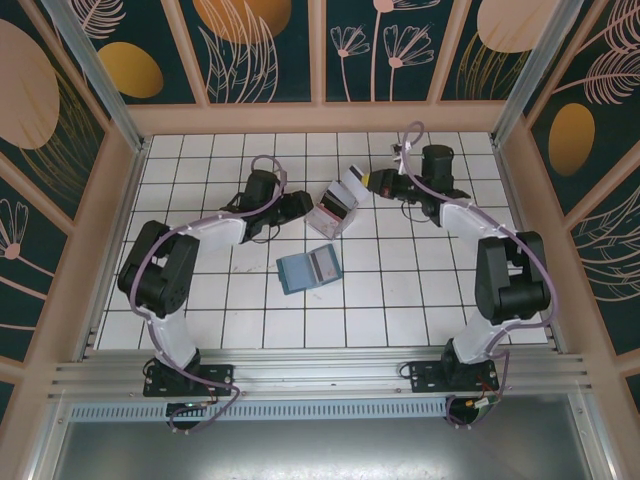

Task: Put the credit cards into the card holder
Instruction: Pick up the credit card from the storage box.

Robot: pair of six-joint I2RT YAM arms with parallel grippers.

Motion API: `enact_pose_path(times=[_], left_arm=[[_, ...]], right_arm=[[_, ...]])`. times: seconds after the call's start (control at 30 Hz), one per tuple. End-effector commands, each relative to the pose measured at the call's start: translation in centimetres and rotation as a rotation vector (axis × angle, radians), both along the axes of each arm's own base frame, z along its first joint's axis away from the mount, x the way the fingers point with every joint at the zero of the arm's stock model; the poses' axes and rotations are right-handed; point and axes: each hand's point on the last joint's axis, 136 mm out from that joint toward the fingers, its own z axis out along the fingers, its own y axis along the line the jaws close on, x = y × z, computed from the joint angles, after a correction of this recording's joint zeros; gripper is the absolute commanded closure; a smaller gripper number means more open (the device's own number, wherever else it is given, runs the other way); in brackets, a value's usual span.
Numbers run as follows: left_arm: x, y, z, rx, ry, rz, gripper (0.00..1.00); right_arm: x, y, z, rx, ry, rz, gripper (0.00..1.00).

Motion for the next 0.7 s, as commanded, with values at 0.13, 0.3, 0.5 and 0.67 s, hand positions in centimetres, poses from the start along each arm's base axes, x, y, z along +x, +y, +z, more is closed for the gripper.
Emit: enact_pose_path(times=[0.13, 0.3, 0.5, 0.67], left_arm=[[-2.6, -2.3, 9.2, -0.382, -0.181, -0.106, 0.44], [-4.8, -4.4, 12.5, -0.556, -0.219, -0.225, 0.46], [-5.1, -6.2, 11.8, -0.57, -0.212, -0.281, 0.48], [-5.0, -6.4, 11.5, -0.587, -0.199, -0.28, 0.57]], right_arm=[[-3.7, 0.7, 4.4, 0.223, -0.051, 0.038, 1.0], [-5.0, 2.1, 4.4, 0.252, -0.043, 0.058, 1.0], [-5.6, 4.3, 3.9, 0.263, -0.024, 0.097, 1.0], [-6.0, 5.3, 3.8, 0.278, -0.015, 0.125, 1.0]])
